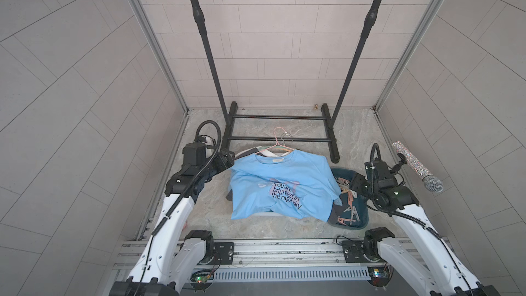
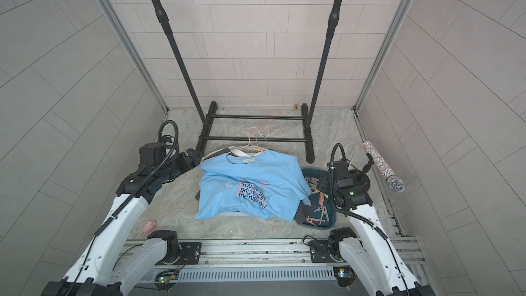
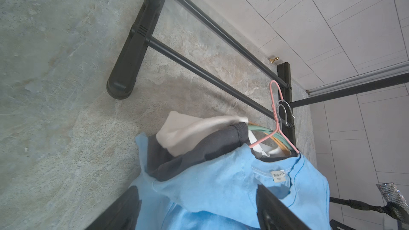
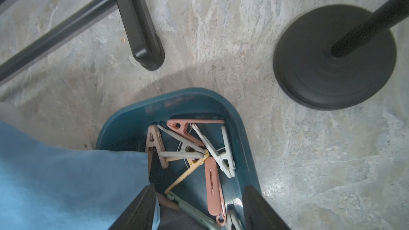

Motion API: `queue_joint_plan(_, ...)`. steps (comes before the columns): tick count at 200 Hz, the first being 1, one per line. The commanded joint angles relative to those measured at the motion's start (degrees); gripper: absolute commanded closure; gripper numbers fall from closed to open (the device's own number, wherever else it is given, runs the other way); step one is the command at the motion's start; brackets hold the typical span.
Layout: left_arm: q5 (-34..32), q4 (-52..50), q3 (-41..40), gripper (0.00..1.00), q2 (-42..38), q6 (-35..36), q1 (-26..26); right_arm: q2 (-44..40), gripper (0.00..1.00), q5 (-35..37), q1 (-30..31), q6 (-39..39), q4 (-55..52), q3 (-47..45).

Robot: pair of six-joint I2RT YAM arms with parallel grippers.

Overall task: Use clothespins to secure the t-shirt on both sides of the hanger
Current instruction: Pick up the clothespin from the storage box.

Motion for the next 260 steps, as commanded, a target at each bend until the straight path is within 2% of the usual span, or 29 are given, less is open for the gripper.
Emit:
queue_joint_plan(1, 0.03, -0.64, -0.42, 0.15, -0.51, 0.18, 0.32, 0.49, 0.36, 2.04, 2.16, 3.14, -1.94, -1.75)
queue_joint_plan(53, 1.57, -0.77, -0.34, 0.15, -0.30, 1.00, 0.30, 3.06, 0.51, 8.43, 9.35, 4.53, -2.65, -3.69)
queue_joint_plan(124, 3.00, -0.95, -0.19, 0.16, 0.40, 1.88, 0.32, 6.82, 0.56, 7.79, 9.52, 3.92, 3.24, -7.67)
queue_joint_plan(197, 5.83, -0.02, -0.45, 0.18, 1.38, 1.64, 0.31, 12.33, 0.62, 7.43, 9.50, 2.18, 7.23, -7.43)
queue_joint_plan(260, 6.49, 0.46, -0.67, 0.20, 1.66, 1.22, 0.27, 11.75, 0.75, 7.33, 9.52, 1.89, 7.64, -8.48)
